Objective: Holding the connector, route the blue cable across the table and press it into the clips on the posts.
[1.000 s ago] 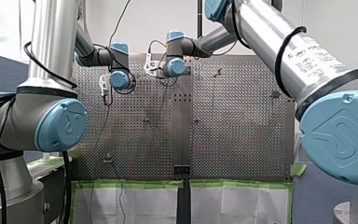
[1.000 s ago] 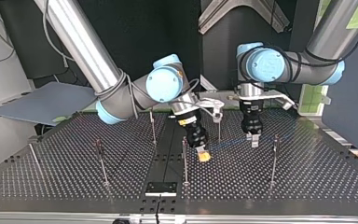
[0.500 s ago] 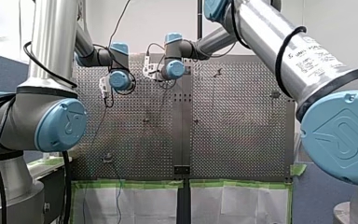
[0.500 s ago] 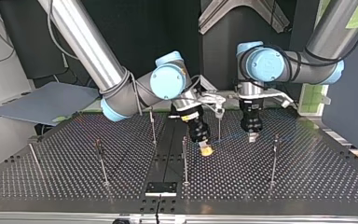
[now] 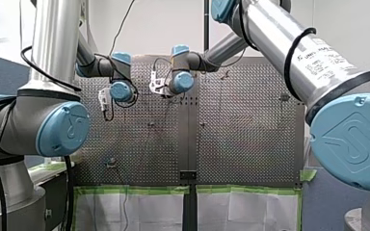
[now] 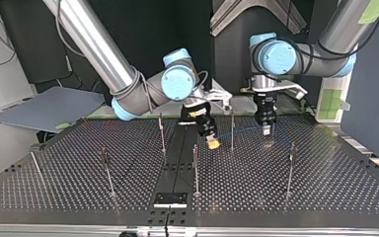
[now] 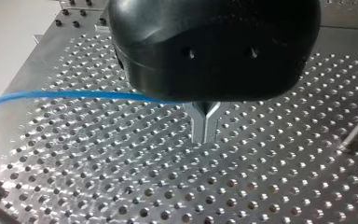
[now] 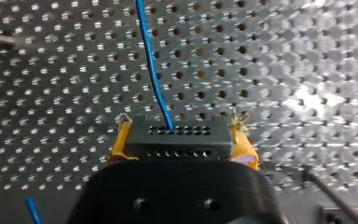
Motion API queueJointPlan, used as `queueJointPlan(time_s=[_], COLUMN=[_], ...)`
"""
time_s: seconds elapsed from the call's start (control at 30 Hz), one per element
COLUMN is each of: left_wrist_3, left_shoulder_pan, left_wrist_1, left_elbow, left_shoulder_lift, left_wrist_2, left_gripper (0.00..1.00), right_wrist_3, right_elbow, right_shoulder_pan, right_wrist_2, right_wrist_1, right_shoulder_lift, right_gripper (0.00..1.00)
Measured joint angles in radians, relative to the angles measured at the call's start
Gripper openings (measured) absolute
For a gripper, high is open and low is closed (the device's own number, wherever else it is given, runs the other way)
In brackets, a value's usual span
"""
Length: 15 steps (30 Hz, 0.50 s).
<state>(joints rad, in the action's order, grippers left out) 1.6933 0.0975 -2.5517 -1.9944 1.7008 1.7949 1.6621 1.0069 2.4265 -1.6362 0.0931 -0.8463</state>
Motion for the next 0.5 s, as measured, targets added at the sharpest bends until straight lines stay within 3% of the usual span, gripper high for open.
queueJointPlan(time_s=[0.27,0.5], left_wrist_3=[-0.003,-0.002], left_shoulder_pan=[0.005,0.008], left_wrist_1=[0.065,0.084], left_elbow=[-0.069,-0.095], left_shoulder_lift=[0.05,0.08], left_wrist_2=[-0.004,-0.019], left_gripper=[0.0,0.0], right_wrist_3=[-0.001,-0.005], right_elbow=[0.059,0.12], right_shoulder_pan=[-0.002,-0.003], right_wrist_2=[-0.003,-0.005], right_wrist_1=[0.003,0.008], right_shoulder_lift=[0.0,0.0], right_gripper=[0.0,0.0])
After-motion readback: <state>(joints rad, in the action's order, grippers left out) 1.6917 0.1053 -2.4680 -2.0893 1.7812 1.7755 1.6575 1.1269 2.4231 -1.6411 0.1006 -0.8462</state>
